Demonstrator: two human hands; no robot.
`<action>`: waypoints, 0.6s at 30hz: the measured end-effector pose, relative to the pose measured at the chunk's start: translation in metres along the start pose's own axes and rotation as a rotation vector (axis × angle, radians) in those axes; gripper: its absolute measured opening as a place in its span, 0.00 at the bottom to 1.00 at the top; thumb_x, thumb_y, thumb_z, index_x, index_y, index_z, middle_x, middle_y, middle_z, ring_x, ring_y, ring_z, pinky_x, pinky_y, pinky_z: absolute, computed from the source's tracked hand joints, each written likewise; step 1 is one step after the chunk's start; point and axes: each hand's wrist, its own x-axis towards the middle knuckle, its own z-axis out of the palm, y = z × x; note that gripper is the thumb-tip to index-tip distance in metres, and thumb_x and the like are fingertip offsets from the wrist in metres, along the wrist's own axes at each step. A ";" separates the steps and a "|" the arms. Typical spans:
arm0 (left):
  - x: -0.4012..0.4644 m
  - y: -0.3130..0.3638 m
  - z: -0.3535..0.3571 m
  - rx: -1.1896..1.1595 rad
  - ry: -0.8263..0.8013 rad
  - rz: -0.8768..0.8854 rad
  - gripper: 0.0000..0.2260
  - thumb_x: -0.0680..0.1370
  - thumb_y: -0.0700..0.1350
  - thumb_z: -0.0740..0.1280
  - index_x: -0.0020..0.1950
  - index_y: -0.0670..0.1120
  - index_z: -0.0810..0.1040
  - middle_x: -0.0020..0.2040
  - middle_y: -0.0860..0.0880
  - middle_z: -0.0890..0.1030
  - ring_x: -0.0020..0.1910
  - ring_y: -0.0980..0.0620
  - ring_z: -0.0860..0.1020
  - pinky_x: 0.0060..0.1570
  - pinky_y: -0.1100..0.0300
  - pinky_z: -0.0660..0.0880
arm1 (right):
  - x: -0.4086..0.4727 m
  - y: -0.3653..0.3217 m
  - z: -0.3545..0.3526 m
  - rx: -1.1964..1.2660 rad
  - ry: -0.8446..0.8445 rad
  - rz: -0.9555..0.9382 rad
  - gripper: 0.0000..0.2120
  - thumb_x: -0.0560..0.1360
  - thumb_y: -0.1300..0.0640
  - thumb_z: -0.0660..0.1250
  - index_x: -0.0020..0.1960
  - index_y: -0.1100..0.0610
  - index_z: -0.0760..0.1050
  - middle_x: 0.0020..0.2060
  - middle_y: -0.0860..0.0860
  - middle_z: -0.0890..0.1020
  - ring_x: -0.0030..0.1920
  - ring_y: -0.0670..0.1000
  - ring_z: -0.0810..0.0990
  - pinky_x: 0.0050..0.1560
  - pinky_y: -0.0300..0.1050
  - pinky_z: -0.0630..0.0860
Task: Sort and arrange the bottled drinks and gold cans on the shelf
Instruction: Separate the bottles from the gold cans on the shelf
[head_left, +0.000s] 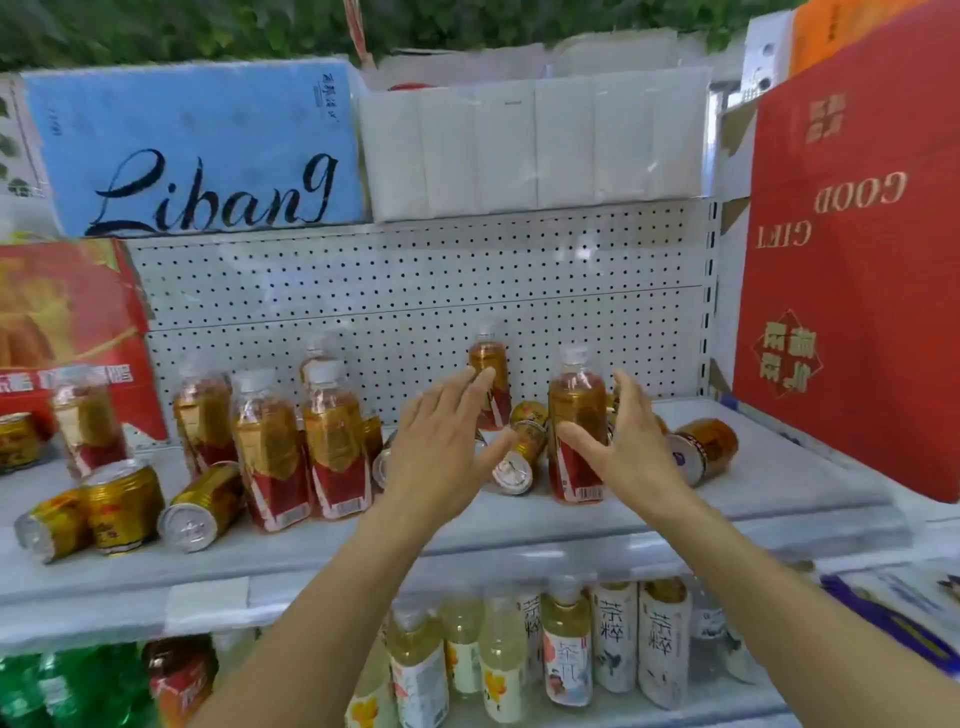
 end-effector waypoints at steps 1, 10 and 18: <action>0.011 -0.005 0.009 -0.003 -0.008 -0.005 0.32 0.78 0.66 0.51 0.79 0.53 0.52 0.77 0.51 0.59 0.75 0.50 0.59 0.73 0.52 0.56 | 0.010 0.004 0.008 0.037 0.027 0.012 0.47 0.71 0.40 0.71 0.78 0.51 0.47 0.76 0.53 0.59 0.75 0.54 0.58 0.72 0.54 0.61; 0.108 -0.046 0.089 -0.226 -0.088 -0.114 0.34 0.78 0.60 0.62 0.79 0.52 0.53 0.76 0.48 0.62 0.73 0.46 0.64 0.68 0.48 0.64 | 0.069 0.018 0.048 0.094 0.150 0.029 0.45 0.66 0.43 0.76 0.74 0.49 0.53 0.65 0.50 0.71 0.59 0.50 0.73 0.58 0.49 0.73; 0.165 -0.066 0.147 -0.621 -0.277 -0.538 0.45 0.74 0.56 0.72 0.79 0.44 0.45 0.77 0.42 0.58 0.74 0.43 0.60 0.69 0.49 0.63 | 0.103 0.027 0.049 0.208 0.016 0.104 0.36 0.68 0.48 0.76 0.68 0.46 0.59 0.48 0.42 0.68 0.42 0.33 0.65 0.35 0.29 0.61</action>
